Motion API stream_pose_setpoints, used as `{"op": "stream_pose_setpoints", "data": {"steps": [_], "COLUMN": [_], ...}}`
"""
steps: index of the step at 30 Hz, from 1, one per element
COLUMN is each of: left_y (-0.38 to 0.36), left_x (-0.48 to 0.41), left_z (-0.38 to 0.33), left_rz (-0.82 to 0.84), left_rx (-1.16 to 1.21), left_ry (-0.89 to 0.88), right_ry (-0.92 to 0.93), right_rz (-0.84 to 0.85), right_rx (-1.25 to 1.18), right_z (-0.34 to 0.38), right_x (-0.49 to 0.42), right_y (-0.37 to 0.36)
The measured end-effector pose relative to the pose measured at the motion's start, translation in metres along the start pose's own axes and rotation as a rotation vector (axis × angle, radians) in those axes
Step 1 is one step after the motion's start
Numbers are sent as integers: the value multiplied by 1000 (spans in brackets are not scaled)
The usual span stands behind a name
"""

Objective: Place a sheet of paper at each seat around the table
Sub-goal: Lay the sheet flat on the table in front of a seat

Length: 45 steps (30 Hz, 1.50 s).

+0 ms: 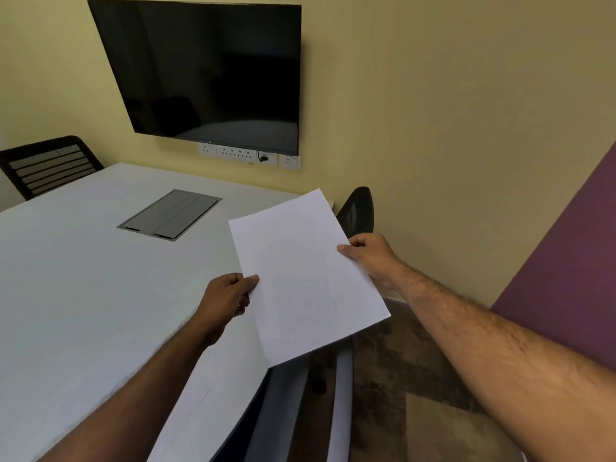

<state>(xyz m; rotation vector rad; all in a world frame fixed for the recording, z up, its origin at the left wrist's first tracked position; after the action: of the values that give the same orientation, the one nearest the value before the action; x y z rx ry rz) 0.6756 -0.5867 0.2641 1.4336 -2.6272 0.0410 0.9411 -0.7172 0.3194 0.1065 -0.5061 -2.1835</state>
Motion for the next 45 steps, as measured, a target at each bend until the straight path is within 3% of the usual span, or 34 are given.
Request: {"op": "stream_pose_setpoints", "data": {"steps": [18, 28, 45], "left_y": [-80, -56, -47], "left_x": [-118, -225, -347], "left_z": [-9, 1, 58], "left_rz": [-380, -535, -698], "left_rx": [-2, -12, 11], "left_ry": [70, 25, 209], "right_ry": [76, 93, 95], "right_rz": [345, 433, 580], "right_rx": [41, 52, 174], "right_z": [-14, -20, -35], "right_x": [-222, -357, -527], "right_y": [20, -40, -136]}}
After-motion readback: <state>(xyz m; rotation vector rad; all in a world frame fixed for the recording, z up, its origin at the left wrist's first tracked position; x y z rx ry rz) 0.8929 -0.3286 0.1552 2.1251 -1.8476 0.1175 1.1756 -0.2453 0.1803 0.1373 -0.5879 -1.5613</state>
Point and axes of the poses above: each hand's wrist, its own x-axis away from the middle knuckle, its own y-axis out of the back of the hand, z = x × y, the point moved 6 cm from there along -x, towards the middle knuckle, and after that the axes turned 1 degree about -y, right-handed, at the moved point
